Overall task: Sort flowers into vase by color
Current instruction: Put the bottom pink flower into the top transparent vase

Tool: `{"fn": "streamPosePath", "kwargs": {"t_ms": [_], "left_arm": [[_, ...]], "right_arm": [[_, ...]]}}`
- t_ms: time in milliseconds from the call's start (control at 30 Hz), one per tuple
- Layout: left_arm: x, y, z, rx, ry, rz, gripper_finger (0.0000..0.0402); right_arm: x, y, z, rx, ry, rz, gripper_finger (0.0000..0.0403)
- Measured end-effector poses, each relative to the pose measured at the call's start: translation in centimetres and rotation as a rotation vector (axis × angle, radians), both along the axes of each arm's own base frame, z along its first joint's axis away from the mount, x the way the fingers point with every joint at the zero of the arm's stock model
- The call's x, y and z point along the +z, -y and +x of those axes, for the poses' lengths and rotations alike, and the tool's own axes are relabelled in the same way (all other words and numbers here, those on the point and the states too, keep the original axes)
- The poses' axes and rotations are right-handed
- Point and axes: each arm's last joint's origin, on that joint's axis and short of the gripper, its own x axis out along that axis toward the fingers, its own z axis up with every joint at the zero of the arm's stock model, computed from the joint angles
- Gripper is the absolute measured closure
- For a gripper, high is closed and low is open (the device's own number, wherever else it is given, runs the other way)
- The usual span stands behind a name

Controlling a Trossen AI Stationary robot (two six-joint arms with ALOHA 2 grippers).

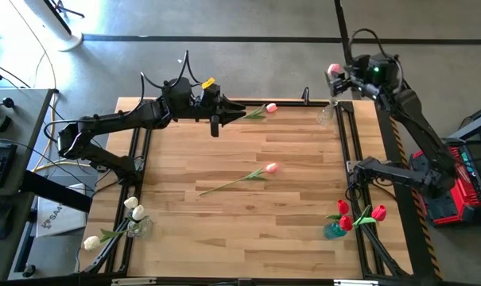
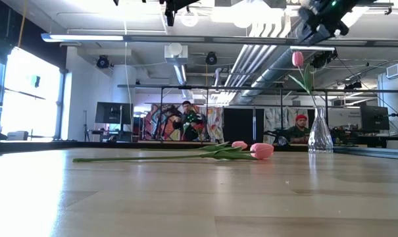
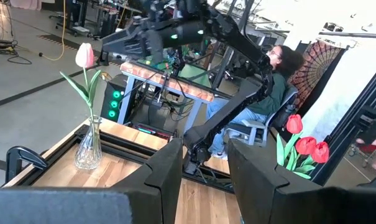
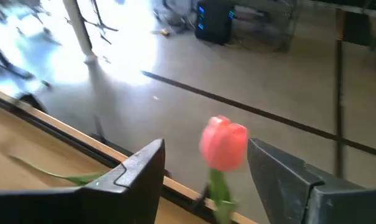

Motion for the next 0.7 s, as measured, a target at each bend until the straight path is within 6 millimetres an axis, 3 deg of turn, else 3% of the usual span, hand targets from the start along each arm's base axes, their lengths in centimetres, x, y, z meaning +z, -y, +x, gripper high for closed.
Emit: {"fn": "streamPosePath", "kwargs": {"t_ms": [167,333,500,700], "left_arm": [[0.0,0.0,0.0,0.000,0.000,0.000,0.0284],[0.0,0.0,0.0,0.000,0.000,0.000,0.0284],[0.0,0.0,0.0,0.001,0.000,0.000,0.0284],[0.0,0.0,0.0,0.000,0.000,0.000,0.0284]], "right_arm": [[1.1,-2.2,-0.8,0.092,0.133,0.000,0.0185],[1.6,-3.0,-0.4,0.301,0.309,0.095,0.0185],[2.2,-3.8,0.8,0.447,0.424,0.132,0.0185],[2.6,-3.3,3.5,0.523,0.510,0.157,0.0185]]}}
